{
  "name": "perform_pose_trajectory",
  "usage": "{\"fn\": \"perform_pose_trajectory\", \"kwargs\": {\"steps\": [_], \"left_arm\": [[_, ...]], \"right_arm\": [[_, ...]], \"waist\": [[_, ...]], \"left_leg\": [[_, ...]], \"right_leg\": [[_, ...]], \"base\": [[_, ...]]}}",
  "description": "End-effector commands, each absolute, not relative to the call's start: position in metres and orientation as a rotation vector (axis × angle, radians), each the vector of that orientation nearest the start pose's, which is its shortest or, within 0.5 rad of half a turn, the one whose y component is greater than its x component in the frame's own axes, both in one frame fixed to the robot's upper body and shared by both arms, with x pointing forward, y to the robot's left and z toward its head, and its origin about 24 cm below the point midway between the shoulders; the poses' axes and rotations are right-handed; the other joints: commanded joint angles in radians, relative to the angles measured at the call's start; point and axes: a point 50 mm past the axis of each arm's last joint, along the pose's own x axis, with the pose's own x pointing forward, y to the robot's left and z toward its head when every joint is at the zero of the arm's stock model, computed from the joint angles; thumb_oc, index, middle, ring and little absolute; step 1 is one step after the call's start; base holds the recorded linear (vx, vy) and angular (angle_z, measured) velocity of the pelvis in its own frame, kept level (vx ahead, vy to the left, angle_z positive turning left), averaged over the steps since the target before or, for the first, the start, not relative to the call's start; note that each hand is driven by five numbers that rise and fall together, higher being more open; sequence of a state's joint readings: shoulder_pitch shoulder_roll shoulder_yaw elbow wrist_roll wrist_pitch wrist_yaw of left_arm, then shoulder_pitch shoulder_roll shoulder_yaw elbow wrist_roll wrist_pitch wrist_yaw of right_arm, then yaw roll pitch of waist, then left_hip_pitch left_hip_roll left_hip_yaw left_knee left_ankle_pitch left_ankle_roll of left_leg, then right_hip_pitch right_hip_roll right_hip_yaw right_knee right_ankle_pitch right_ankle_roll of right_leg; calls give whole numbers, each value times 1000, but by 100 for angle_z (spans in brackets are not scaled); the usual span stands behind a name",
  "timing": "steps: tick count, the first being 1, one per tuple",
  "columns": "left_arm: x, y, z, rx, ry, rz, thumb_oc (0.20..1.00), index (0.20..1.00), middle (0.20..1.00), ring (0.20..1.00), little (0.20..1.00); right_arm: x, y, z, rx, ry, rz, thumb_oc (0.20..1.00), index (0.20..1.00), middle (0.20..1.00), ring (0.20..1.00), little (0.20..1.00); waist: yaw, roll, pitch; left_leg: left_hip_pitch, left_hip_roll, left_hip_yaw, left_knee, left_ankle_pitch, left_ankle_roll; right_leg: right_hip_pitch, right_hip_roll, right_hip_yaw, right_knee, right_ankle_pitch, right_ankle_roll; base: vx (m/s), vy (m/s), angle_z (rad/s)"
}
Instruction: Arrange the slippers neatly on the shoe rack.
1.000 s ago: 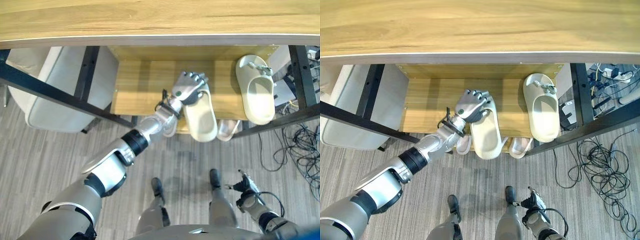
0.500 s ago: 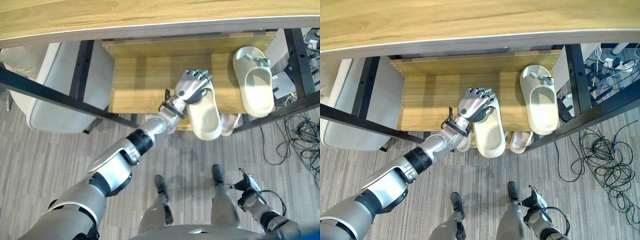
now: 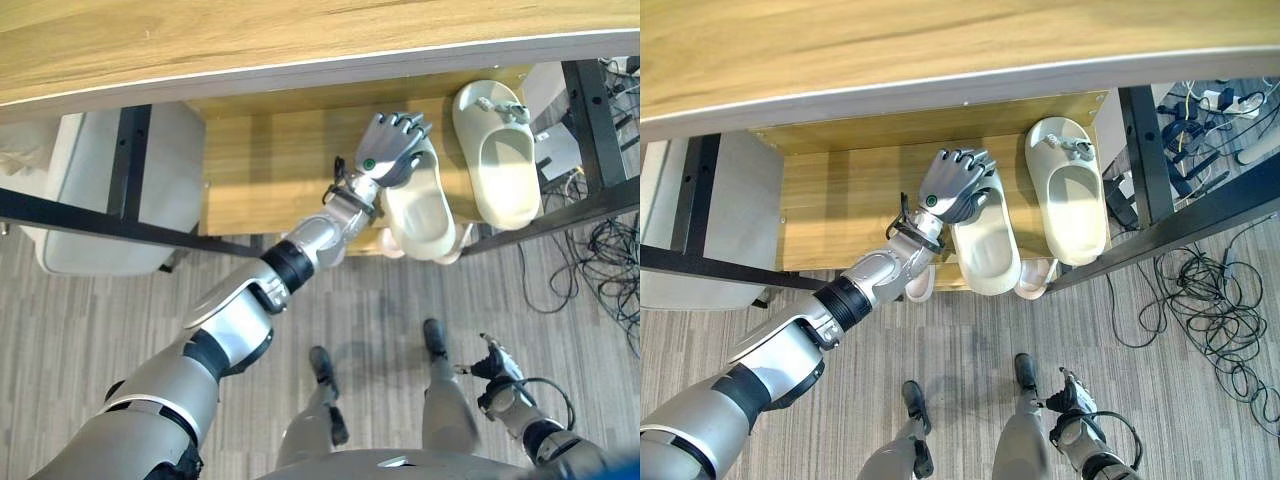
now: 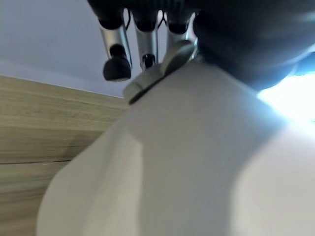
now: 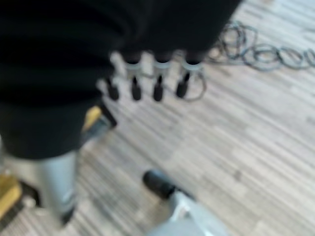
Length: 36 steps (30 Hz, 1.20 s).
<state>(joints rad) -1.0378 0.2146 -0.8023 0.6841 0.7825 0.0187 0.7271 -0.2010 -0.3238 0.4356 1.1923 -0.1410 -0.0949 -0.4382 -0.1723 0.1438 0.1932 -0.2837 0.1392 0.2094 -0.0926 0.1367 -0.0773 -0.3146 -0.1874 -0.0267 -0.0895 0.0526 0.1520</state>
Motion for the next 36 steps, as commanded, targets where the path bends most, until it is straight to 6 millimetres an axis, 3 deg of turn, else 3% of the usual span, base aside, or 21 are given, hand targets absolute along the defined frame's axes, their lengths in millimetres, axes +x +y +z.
{"fn": "perform_pose_trajectory", "kwargs": {"steps": [1, 21, 36], "left_arm": [[379, 16, 203, 1314, -954, 125, 200, 200, 200, 200, 200], [392, 24, 221, 1248, -855, 233, 200, 200, 200, 200, 200], [401, 44, 238, 1316, -851, 311, 200, 200, 200, 200, 200]], "right_arm": [[197, -252, -110, -900, 734, -144, 1000, 1000, 1000, 1000, 1000], [198, -245, -111, -888, 711, -129, 1000, 1000, 1000, 1000, 1000], [210, -245, -104, -881, 680, -158, 1000, 1000, 1000, 1000, 1000]], "waist": [[-15, -2, 29], [-45, -6, 36], [-47, -13, 53]], "left_leg": [[-16, 23, -39, 5, -61, -47], [-44, 29, -28, 5, -64, -50], [-79, 25, -25, 5, -59, -48]], "right_leg": [[-98, -5, 23, 35, 54, 43], [-155, 2, 39, 43, 67, 39], [-204, 4, 47, 64, 72, 40]], "base": [[15, -16, -4], [9, -12, -6], [5, -4, -2]]}}
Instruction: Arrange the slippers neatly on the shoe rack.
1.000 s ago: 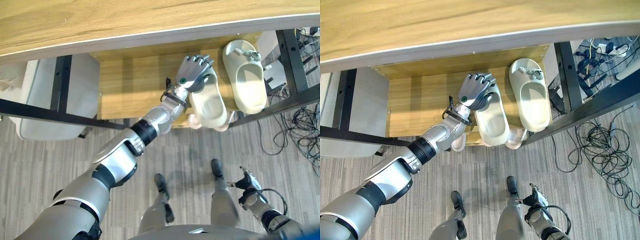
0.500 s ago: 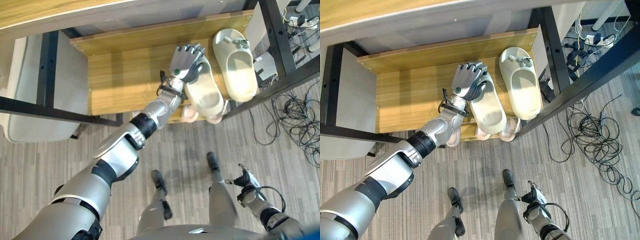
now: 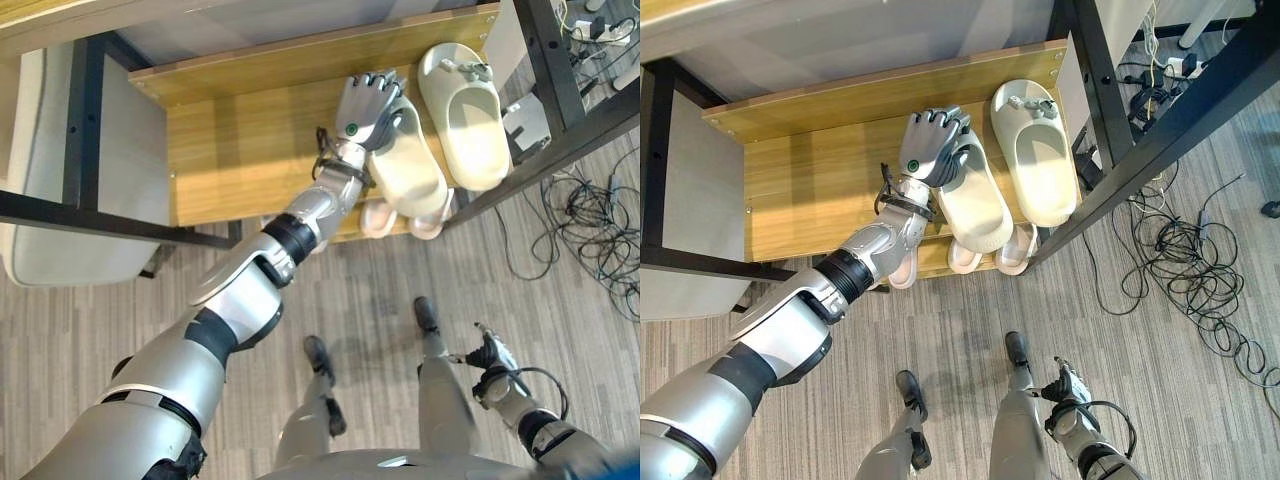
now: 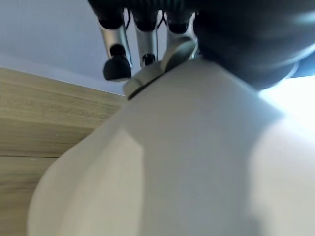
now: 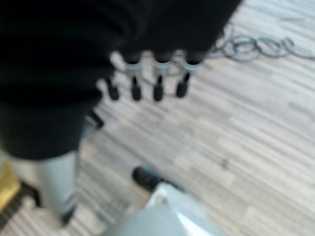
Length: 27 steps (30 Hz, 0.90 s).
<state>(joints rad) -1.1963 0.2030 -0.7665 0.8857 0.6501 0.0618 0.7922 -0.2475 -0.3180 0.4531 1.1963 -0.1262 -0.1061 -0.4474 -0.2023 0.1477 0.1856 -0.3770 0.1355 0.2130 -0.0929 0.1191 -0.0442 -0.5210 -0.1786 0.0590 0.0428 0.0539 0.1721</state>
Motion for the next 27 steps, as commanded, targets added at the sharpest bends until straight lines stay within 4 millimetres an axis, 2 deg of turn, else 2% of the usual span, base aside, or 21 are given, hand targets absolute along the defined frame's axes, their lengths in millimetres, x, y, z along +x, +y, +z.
{"fn": "perform_pose_trajectory", "kwargs": {"steps": [1, 10, 22, 27], "left_arm": [[401, 46, 240, 1324, -857, 319, 200, 200, 200, 200, 200], [405, 63, 268, 1330, -872, 430, 200, 200, 200, 200, 200], [397, 71, 293, 1209, -964, 595, 200, 200, 200, 200, 200], [393, 68, 295, 1216, -1015, 619, 200, 200, 200, 200, 200]], "right_arm": [[211, -246, -103, -878, 678, -166, 1000, 1000, 1000, 1000, 1000], [214, -242, -102, -871, 657, -162, 1000, 1000, 1000, 1000, 1000], [205, -247, -105, -900, 669, -143, 1000, 1000, 1000, 1000, 1000], [202, -249, -106, -908, 673, -146, 1000, 1000, 1000, 1000, 1000]], "waist": [[-16, -17, 63], [-15, -21, 76], [-21, -24, 75], [-25, -29, 79]], "left_leg": [[10, 27, -27, 6, -41, -80], [-13, 32, -30, 6, -36, -80], [7, 31, -33, 6, -43, -81], [9, 31, -31, 6, -46, -80]], "right_leg": [[-2, -4, -39, -68, 71, 20], [-28, -4, -39, -61, 74, 19], [-14, 0, -42, -53, 66, 16], [-14, 1, -39, -53, 66, 16]], "base": [[0, 0, 0], [0, -1, -1], [0, 0, 0], [0, 0, 0]]}}
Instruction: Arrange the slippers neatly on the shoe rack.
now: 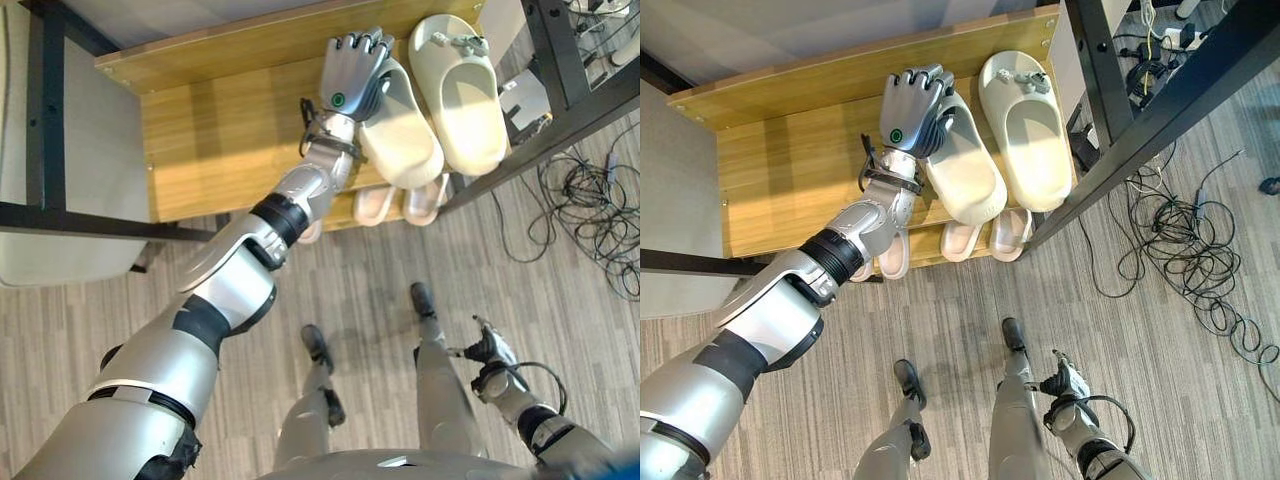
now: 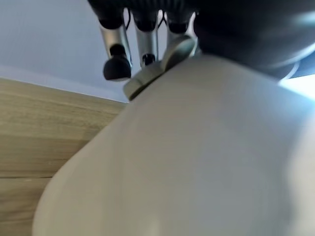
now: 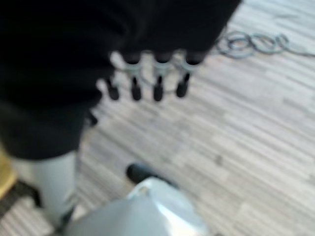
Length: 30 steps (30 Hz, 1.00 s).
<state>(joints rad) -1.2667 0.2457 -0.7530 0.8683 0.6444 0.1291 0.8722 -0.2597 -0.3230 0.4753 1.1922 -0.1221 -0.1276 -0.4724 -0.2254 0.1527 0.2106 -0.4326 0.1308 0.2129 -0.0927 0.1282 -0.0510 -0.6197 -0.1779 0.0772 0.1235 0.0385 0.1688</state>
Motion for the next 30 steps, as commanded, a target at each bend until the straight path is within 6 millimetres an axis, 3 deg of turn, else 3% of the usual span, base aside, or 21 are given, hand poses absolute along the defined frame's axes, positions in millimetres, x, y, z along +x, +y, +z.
{"fn": "perform_pose_trajectory", "kwargs": {"steps": [1, 11, 12, 13, 14, 18, 21, 27, 30], "left_arm": [[392, 67, 296, 1209, -1024, 625, 200, 200, 200, 200, 200], [389, 54, 283, 1227, -1050, 565, 200, 200, 200, 200, 200], [388, 51, 280, 1219, -1046, 550, 297, 297, 297, 297, 297], [387, 46, 274, 1205, -1042, 520, 683, 683, 683, 683, 683], [387, 44, 273, 1200, -1041, 510, 1000, 1000, 1000, 1000, 1000], [388, 37, 253, 1180, -989, 412, 1000, 1000, 1000, 1000, 1000], [388, 38, 251, 1158, -970, 399, 1000, 1000, 1000, 1000, 1000], [388, 60, 236, 1074, -903, 347, 1000, 1000, 1000, 1000, 1000], [385, 70, 243, 1017, -918, 355, 1000, 1000, 1000, 1000, 1000]], "right_arm": [[202, -249, -106, -909, 674, -146, 1000, 1000, 1000, 1000, 1000], [202, -249, -106, -913, 663, -152, 1000, 1000, 1000, 1000, 1000], [202, -248, -106, -910, 662, -151, 1000, 1000, 1000, 1000, 1000], [203, -247, -106, -907, 660, -154, 1000, 1000, 1000, 1000, 1000], [204, -247, -105, -908, 658, -155, 1000, 1000, 1000, 1000, 1000], [208, -247, -103, -906, 652, -164, 1000, 1000, 1000, 1000, 1000], [208, -247, -104, -896, 655, -173, 1000, 1000, 1000, 1000, 1000], [206, -246, -105, -863, 674, -191, 1000, 1000, 1000, 1000, 1000], [205, -245, -106, -855, 687, -192, 1000, 1000, 1000, 1000, 1000]], "waist": [[-3, -36, 55], [-10, -43, 64], [-11, -43, 64], [-11, -44, 65], [-11, -45, 66], [-6, -46, 66], [-3, -45, 65], [20, -34, 52], [29, -30, 47]], "left_leg": [[65, 36, -30, 5, -56, -72], [61, 40, -23, 5, -54, -71], [60, 40, -22, 5, -54, -71], [58, 39, -23, 5, -53, -71], [58, 40, -22, 5, -53, -71], [58, 40, -23, 5, -53, -70], [58, 40, -25, 5, -53, -70], [69, 35, -28, 5, -53, -72], [72, 31, -30, 5, -53, -73]], "right_leg": [[84, 1, -58, -134, 82, 19], [74, 3, -50, -131, 84, 18], [73, 4, -49, -131, 83, 18], [72, 5, -49, -129, 83, 17], [72, 5, -49, -129, 83, 17], [70, 6, -51, -127, 83, 16], [71, 7, -50, -127, 83, 16], [84, 3, -55, -126, 81, 16], [93, 2, -61, -127, 79, 17]], "base": [[0, 0, 0], [0, 0, 0], [0, 0, 0], [0, 0, 0], [0, 0, 0], [0, 0, 0], [0, 0, 0], [0, 0, 0], [0, 0, 0]]}}
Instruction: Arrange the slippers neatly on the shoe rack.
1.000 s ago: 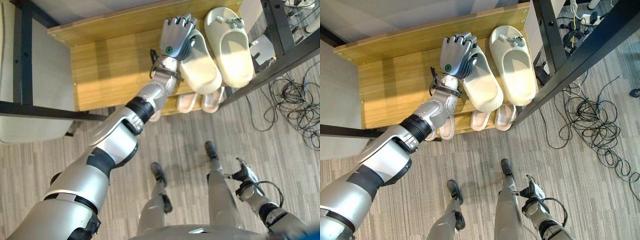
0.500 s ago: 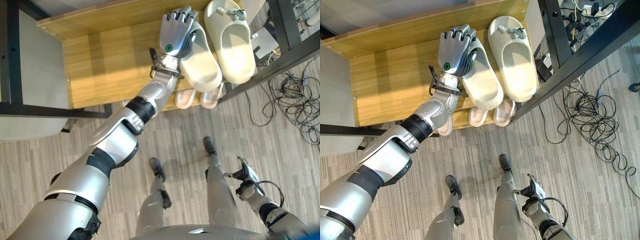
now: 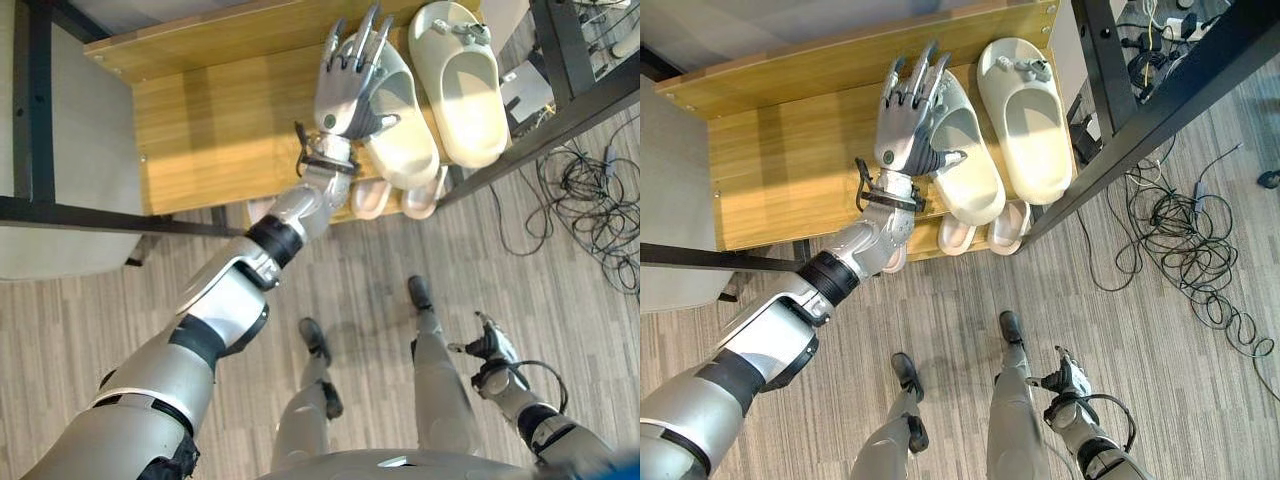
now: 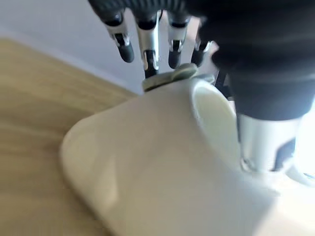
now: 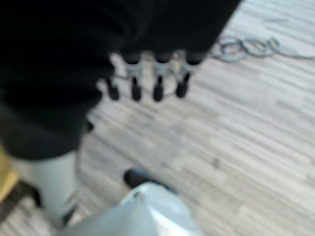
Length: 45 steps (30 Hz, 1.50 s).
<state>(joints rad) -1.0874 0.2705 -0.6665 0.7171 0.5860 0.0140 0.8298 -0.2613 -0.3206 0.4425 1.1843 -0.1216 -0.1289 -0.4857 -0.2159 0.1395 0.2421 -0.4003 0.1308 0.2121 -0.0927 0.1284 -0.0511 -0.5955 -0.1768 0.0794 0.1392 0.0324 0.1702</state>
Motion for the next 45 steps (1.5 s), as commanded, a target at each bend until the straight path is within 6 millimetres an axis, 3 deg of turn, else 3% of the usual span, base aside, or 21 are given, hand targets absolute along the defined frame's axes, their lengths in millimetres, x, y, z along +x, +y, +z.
{"fn": "perform_pose_trajectory", "kwargs": {"steps": [1, 11, 15, 24, 27, 31, 35, 45], "left_arm": [[385, 72, 244, 1000, -921, 358, 1000, 1000, 1000, 1000, 1000], [378, 93, 252, 933, -954, 385, 1000, 1000, 1000, 1000, 1000], [376, 93, 252, 846, -940, 373, 1000, 1000, 1000, 1000, 1000], [355, 89, 257, 338, -897, 179, 1000, 1000, 1000, 1000, 1000], [351, 91, 250, 174, -855, 120, 1000, 1000, 1000, 1000, 1000], [350, 98, 232, 85, -768, 37, 1000, 1000, 1000, 1000, 1000], [350, 99, 210, 106, -693, 2, 1000, 1000, 1000, 1000, 1000], [354, 85, 187, 187, -606, -38, 1000, 1000, 1000, 1000, 1000]], "right_arm": [[205, -245, -107, -852, 690, -191, 1000, 1000, 1000, 1000, 1000], [197, -245, -111, -831, 730, -197, 1000, 1000, 1000, 1000, 1000], [198, -243, -112, -830, 735, -189, 1000, 1000, 1000, 1000, 1000], [192, -245, -115, -816, 774, -188, 1000, 1000, 1000, 1000, 1000], [192, -245, -116, -807, 788, -189, 1000, 1000, 1000, 1000, 1000], [191, -247, -116, -788, 803, -199, 1000, 1000, 1000, 1000, 1000], [192, -246, -116, -791, 807, -190, 1000, 1000, 1000, 1000, 1000], [199, -248, -111, -847, 774, -191, 1000, 1000, 1000, 1000, 1000]], "waist": [[22, -16, 15], [42, -8, -3], [46, -6, -8], [62, 10, -19], [71, 18, -20], [80, 24, -22], [89, 27, -21], [93, 21, -15]], "left_leg": [[39, 31, -30, 5, -53, -73], [42, 26, -43, 5, -48, -75], [43, 23, -45, 5, -48, -75], [59, 15, -44, 5, -47, -74], [66, 13, -43, 5, -48, -73], [65, 10, -45, 5, -43, -71], [68, 10, -48, 5, -43, -70], [59, 11, -55, 5, -36, -70]], "right_leg": [[70, 1, -64, -144, 85, 16], [87, -1, -77, -148, 85, 14], [91, -2, -78, -148, 85, 13], [111, -6, -81, -151, 85, 13], [119, -7, -84, -148, 80, 14], [119, -8, -85, -150, 84, 13], [124, -8, -89, -149, 80, 12], [119, -5, -91, -148, 81, 8]], "base": [[0, 0, 0], [2, 2, 2], [0, 0, 0], [0, 0, 0], [0, 0, 0], [0, 0, 0], [0, 0, 0], [0, 0, 0]]}}
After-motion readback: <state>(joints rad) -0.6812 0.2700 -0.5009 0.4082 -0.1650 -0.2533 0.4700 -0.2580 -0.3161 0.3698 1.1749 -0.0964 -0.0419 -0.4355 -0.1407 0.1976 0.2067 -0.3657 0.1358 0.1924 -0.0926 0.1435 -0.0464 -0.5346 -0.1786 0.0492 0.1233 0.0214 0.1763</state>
